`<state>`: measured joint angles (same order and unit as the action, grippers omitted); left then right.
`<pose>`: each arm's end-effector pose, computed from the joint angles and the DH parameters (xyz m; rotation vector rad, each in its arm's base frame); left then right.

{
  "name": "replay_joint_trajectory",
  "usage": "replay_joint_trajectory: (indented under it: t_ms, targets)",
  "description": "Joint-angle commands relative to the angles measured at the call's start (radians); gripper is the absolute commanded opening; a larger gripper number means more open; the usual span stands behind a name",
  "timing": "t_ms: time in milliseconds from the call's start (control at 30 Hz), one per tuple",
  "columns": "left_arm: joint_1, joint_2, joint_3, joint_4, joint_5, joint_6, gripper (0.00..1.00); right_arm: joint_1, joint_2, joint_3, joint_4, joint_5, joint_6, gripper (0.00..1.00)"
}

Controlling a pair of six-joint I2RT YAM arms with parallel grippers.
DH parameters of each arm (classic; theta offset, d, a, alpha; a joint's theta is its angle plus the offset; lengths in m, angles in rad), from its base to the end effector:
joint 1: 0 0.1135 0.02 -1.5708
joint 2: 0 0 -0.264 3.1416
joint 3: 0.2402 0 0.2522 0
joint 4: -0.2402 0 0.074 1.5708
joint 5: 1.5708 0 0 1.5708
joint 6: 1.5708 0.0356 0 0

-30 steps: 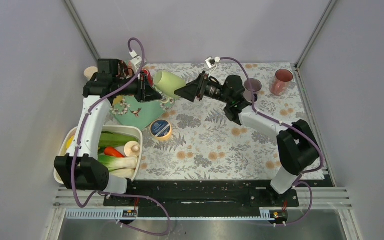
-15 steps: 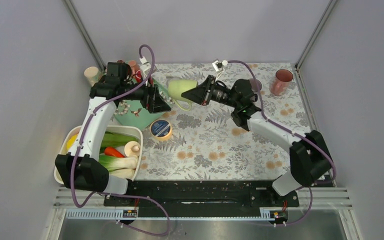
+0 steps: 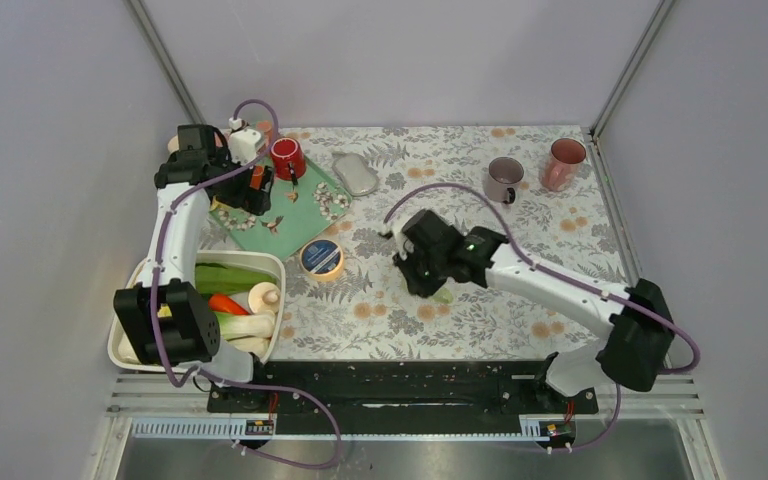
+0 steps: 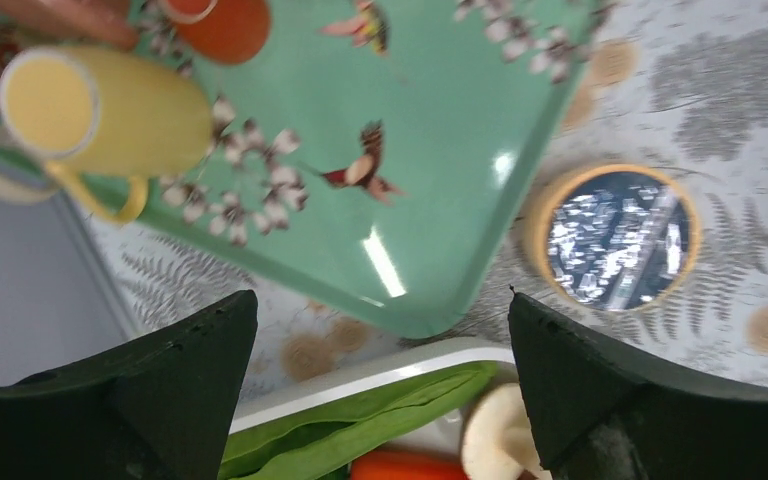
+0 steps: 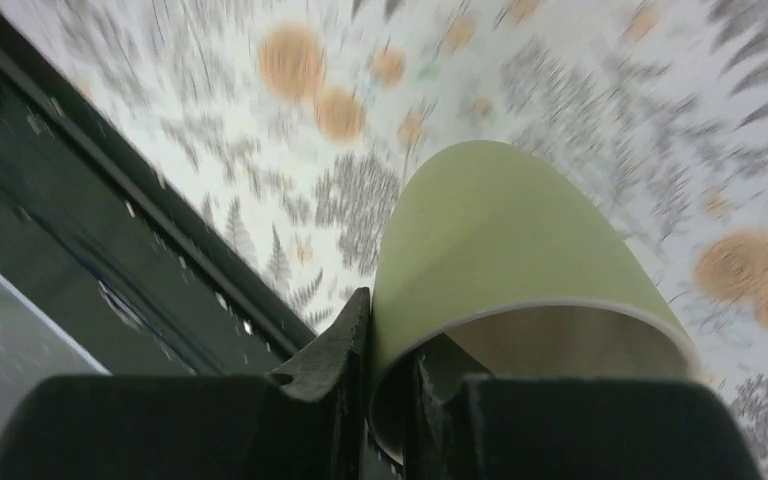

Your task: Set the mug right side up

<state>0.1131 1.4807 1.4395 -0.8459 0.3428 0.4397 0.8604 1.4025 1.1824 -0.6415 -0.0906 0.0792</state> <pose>0.3108 0.0233 0.3429 0.5341 2.3355 -0.1660 0.1927 0.2289 0.2958 -0.9903 2.2950 0.5199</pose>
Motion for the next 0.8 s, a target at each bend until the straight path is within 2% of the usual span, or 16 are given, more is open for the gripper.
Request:
replay_joint_trajectory:
  t_ms: [0,133,333,367,467,600,733,767]
  targets:
    - [0.060,0.063,0.026,0.050,-0.202,0.045,0.99,0.151,0.074,0.057,-0.194,0.150,-0.052,0.00]
    - [0.090,0.101,0.015,0.069,-0.272,0.073,0.99,0.237,0.147,0.080,-0.203,0.159,-0.027,0.00]
    - [0.141,0.151,0.006,0.101,-0.337,0.102,0.99,0.265,0.268,0.112,-0.203,0.132,-0.023,0.00]
    - [0.152,0.160,0.008,0.108,-0.338,0.108,0.99,0.267,0.279,0.117,-0.203,0.129,-0.023,0.02]
    - [0.183,0.190,0.017,0.122,-0.338,0.125,0.99,0.267,0.295,0.123,-0.210,0.126,-0.027,0.15]
    - [0.223,0.244,0.047,0.139,-0.287,0.178,0.99,0.267,0.277,0.130,-0.220,0.115,-0.036,0.41]
    - [0.261,0.310,0.105,0.139,-0.189,0.277,0.99,0.267,0.230,0.134,-0.221,0.072,-0.055,0.55]
    - [0.268,0.333,0.135,0.137,-0.178,0.305,0.95,0.267,0.206,0.132,-0.220,0.052,-0.061,0.59]
